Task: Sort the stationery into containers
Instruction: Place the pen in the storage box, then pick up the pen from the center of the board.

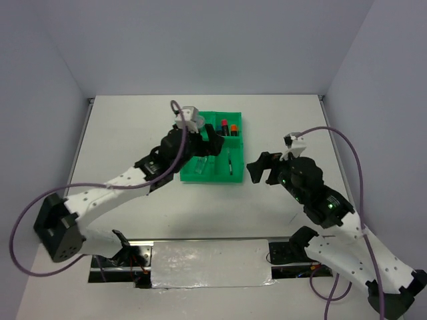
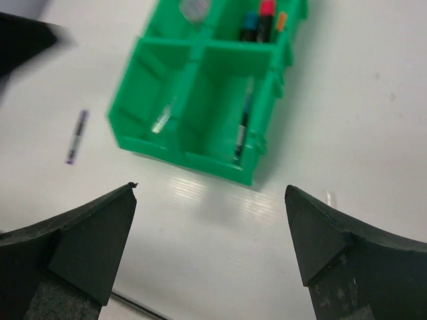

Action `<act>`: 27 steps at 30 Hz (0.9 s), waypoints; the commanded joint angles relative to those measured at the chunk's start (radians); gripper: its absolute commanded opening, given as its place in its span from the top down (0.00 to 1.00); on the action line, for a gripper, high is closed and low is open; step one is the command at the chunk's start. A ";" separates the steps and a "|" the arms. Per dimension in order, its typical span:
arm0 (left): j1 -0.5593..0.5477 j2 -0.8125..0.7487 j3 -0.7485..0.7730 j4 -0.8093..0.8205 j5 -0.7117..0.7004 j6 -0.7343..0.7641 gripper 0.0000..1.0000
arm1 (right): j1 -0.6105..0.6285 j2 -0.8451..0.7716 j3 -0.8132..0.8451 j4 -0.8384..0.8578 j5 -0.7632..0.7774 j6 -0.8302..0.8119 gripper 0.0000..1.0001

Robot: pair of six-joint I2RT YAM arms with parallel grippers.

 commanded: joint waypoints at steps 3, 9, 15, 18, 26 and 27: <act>0.008 -0.286 -0.029 -0.456 -0.384 -0.057 0.01 | -0.154 0.112 -0.037 0.015 -0.080 -0.019 0.00; 0.079 -0.584 -0.170 -0.762 -0.501 -0.135 0.01 | -0.234 0.198 -0.082 0.063 -0.183 -0.048 0.00; 0.240 -0.482 -0.270 -0.761 -0.353 -0.181 0.01 | -0.247 0.204 -0.080 0.055 -0.180 -0.044 0.00; 0.395 -0.370 -0.389 -0.622 -0.163 -0.158 0.01 | -0.250 0.185 -0.067 0.034 -0.164 -0.047 0.00; 0.489 -0.187 -0.435 -0.467 -0.038 -0.143 0.05 | -0.261 0.171 -0.056 0.028 -0.196 -0.064 0.00; 0.492 -0.169 -0.428 -0.464 -0.035 -0.141 0.05 | -0.261 0.168 -0.056 0.029 -0.200 -0.064 0.00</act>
